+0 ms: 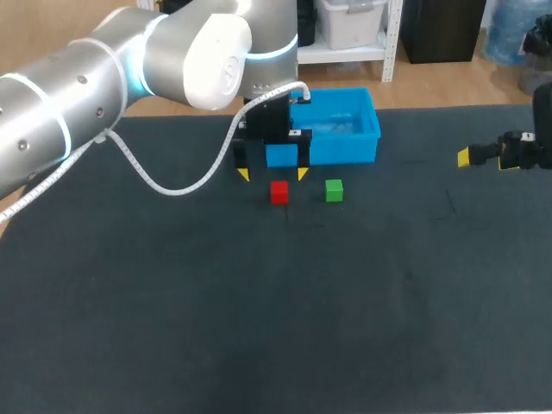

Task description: Use the left arm to pick the red cube and place it into the blue plastic box first, then use the right arm to grasp the green cube and put it into the same blue plastic box after the first action is fully finished.

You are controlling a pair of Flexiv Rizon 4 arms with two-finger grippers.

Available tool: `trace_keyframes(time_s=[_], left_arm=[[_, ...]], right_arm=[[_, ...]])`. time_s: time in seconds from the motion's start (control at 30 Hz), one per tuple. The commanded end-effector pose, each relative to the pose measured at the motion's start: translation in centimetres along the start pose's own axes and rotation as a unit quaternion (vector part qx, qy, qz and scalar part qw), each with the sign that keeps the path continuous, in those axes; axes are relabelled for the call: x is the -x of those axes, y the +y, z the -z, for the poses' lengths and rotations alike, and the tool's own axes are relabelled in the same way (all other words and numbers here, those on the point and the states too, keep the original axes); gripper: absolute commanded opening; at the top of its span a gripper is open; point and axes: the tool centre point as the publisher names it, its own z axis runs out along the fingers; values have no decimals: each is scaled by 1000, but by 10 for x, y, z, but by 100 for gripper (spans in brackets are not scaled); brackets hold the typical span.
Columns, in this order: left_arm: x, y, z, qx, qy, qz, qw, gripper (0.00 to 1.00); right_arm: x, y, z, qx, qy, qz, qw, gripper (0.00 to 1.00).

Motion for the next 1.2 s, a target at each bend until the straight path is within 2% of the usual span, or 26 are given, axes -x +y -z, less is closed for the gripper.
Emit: trace_keyframes(time_s=[0.03,0.53,1.2], left_arm=[[3,-1,-5,0,5,1,1000,100],[1,-1,-19,2,20,2,1000,100],[9,1,-36,7,35,4,999,100]], right_arm=[[0,0,0,0,0,0,1000,100],[0,0,0,0,0,0,1000,100],[0,0,0,0,0,0,1000,100]])
